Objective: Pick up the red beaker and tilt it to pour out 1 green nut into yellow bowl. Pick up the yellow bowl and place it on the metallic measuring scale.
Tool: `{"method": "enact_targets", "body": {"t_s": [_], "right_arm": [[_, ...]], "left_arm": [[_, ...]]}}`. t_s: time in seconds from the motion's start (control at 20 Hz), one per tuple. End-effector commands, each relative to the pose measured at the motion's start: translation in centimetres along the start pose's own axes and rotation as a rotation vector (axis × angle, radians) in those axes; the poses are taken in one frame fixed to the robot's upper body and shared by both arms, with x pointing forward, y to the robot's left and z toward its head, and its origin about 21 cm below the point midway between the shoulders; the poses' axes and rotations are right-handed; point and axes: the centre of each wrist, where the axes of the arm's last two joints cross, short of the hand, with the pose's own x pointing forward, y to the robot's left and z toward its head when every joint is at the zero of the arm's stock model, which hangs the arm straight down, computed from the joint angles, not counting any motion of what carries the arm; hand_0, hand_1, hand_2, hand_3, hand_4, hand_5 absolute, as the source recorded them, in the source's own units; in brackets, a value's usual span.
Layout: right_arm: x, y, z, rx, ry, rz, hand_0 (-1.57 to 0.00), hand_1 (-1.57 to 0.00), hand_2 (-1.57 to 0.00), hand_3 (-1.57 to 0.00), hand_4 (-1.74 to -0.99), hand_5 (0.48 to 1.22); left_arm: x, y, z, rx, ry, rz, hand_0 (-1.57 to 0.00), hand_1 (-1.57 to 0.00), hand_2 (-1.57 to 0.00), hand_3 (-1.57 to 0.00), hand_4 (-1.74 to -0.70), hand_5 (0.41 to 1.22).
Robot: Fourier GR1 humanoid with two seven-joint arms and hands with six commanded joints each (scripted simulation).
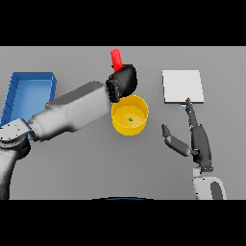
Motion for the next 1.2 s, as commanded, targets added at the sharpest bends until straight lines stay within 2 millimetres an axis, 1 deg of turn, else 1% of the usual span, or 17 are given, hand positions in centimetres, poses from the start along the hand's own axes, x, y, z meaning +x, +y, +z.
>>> {"method": "enact_targets", "body": {"t_s": [0.0,0.1,0.15,0.25,0.35,0.45,0.5,0.55,0.6,0.65,0.7,0.8,0.9,0.95,1.0,1.05,1.15], "right_arm": [[0.0,0.2,0.1,0.001,-0.005,0.011,0.0,0.0,0.0,0.0,-1.159,0.632],[0.1,0.2,0.2,-0.009,-0.003,0.01,0.0,0.0,0.0,0.0,-1.16,0.635],[0.1,0.2,0.5,-0.009,-0.01,0.016,0.0,0.0,0.0,0.0,-1.155,0.637],[0.2,0.4,0.5,-0.008,-0.007,-0.001,0.0,0.0,0.0,0.0,-1.151,0.634],[0.2,0.3,0.2,-0.01,0.001,-0.019,0.0,0.0,0.0,0.0,-1.152,0.635],[0.1,0.1,0.0,-0.011,-0.01,-0.031,0.0,0.0,0.0,0.0,-1.157,0.638],[0.1,0.2,-0.1,-0.008,-0.019,-0.032,0.0,0.0,0.0,0.0,-1.147,0.642],[-0.1,0.3,-0.1,0.004,-0.012,-0.031,0.0,0.0,0.0,0.0,-1.15,0.649],[-0.1,0.3,-0.2,0.003,-0.018,-0.027,0.0,0.0,0.0,0.0,-1.154,0.654],[0.0,0.4,-0.4,-0.001,-0.028,-0.02,0.0,0.0,0.0,0.0,-1.156,0.659],[0.0,0.4,-0.2,-0.008,-0.033,-0.014,0.0,0.0,0.0,0.0,-1.16,0.66],[0.1,0.4,-0.1,0.0,-0.044,-0.013,0.0,0.0,0.0,0.0,-1.161,0.661],[-0.1,0.9,0.0,0.016,-0.03,-0.036,0.0,0.0,0.0,0.0,-1.156,0.658],[0.2,0.7,-0.3,0.009,-0.036,-0.019,0.0,0.0,0.0,0.0,-1.152,0.652],[0.0,0.8,-0.5,0.0,-0.021,0.001,0.0,0.0,0.0,0.0,-1.146,0.641],[0.1,0.7,-0.6,-0.003,-0.024,0.026,0.0,0.0,0.0,0.0,-1.14,0.637],[0.0,0.9,-0.7,-0.002,-0.029,0.02,0.0,0.0,0.0,0.0,-1.142,0.63]], "left_arm": [[0.3,0.2,-0.1,0.002,-0.001,-0.028,-1.57,-1.57,-1.57,-1.57,-1.73,1.221],[0.1,1.0,-0.2,-0.004,-0.001,-0.079,-1.57,-1.57,-1.57,-1.57,-1.73,1.221],[0.3,1.2,-0.4,0.0,-0.001,-0.098,-1.57,-1.57,-1.57,-1.57,-1.72,1.221],[0.2,1.5,-0.3,-0.008,-0.009,-0.143,-1.57,-1.57,-1.57,-1.57,-1.72,1.221],[-0.8,2.0,-0.2,-0.002,-0.008,-0.175,-1.57,-1.57,-1.57,-1.57,-1.72,1.221],[-3.4,3.1,0.4,-0.003,0.025,-0.199,-1.57,-1.57,-1.57,-1.57,-1.72,1.221],[-4.7,3.3,0.6,-0.002,0.06,-0.211,-1.57,-1.57,-1.57,-1.57,-1.72,1.221],[-6.2,3.5,1.1,-0.006,0.094,-0.24,-1.57,-1.57,-1.57,-1.57,-1.72,1.221],[-7.9,4.0,1.7,0.0,0.124,-0.222,-1.57,-1.57,-1.57,-1.57,-1.73,1.221],[-9.9,4.3,2.4,0.015,0.165,-0.184,-1.57,-1.57,-1.57,-1.37,-1.73,1.221],[-11.7,4.0,3.1,0.024,0.209,-0.164,-1.57,-1.57,-1.57,-1.18,-1.73,1.221],[-15.8,4.2,4.9,0.027,0.346,-0.049,-1.57,-1.57,-1.57,-1.32,-1.73,1.221],[-19.2,3.3,6.9,0.06,0.456,0.162,-1.57,-1.57,-1.57,-1.41,-1.73,1.221],[-20.7,2.5,7.9,0.096,0.508,0.301,-1.57,-1.57,-1.57,-1.44,-1.73,1.221],[-21.9,1.2,8.9,0.112,0.561,0.458,-1.57,-1.57,-1.57,-1.47,-1.73,1.221],[-23.3,-0.4,10.4,0.141,0.624,0.614,-1.57,-1.57,-1.57,-1.43,-1.74,1.221],[-24.5,-3.4,12.0,0.188,0.73,0.862,-1.57,-1.57,-1.57,-1.4,-1.74,1.221]]}}
